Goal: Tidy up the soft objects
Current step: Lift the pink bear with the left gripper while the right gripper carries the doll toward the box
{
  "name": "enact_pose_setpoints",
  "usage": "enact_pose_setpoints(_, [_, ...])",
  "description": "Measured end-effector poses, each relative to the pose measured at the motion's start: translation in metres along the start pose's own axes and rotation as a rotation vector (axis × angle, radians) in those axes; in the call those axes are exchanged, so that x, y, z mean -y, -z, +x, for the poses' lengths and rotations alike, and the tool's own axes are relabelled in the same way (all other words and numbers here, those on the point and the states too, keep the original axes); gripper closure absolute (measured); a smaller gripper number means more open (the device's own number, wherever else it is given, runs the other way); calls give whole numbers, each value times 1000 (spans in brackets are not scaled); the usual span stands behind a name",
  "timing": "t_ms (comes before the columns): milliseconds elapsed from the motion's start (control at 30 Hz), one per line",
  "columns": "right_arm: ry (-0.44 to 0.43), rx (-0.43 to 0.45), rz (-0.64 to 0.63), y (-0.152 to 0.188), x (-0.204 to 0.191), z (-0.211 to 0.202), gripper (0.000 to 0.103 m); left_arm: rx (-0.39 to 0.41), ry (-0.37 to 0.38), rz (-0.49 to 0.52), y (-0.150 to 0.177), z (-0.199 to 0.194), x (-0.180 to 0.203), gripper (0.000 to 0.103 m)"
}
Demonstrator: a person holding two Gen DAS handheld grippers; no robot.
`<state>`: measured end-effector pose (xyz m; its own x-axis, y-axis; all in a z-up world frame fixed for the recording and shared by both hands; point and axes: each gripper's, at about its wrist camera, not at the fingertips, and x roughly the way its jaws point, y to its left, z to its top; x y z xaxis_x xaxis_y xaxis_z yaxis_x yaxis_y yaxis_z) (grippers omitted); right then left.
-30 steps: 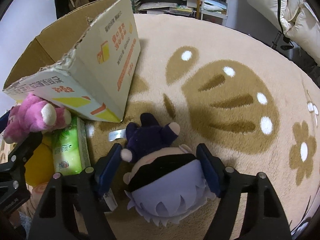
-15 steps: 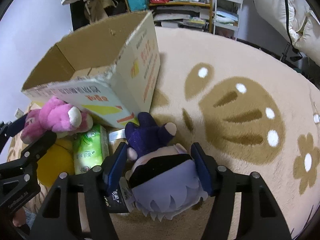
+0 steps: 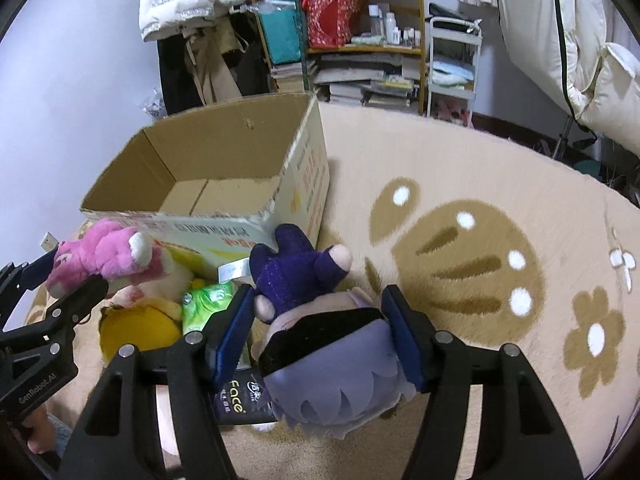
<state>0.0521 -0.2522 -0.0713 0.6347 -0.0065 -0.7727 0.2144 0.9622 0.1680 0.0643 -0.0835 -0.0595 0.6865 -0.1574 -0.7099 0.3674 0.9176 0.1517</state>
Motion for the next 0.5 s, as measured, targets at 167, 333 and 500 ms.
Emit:
enact_pose_setpoints(167, [11, 51, -11, -4, -1, -19, 35, 26, -22, -17, 3, -17, -9, 36])
enact_pose_setpoints(333, [20, 135, -38, -6, -9, -43, 35, 55, -47, -40, 3, -35, -16, 36])
enact_pose_setpoints(500, [-8, 242, -77, -9, -23, -72, 35, 106, -80, -55, 2, -52, -22, 36])
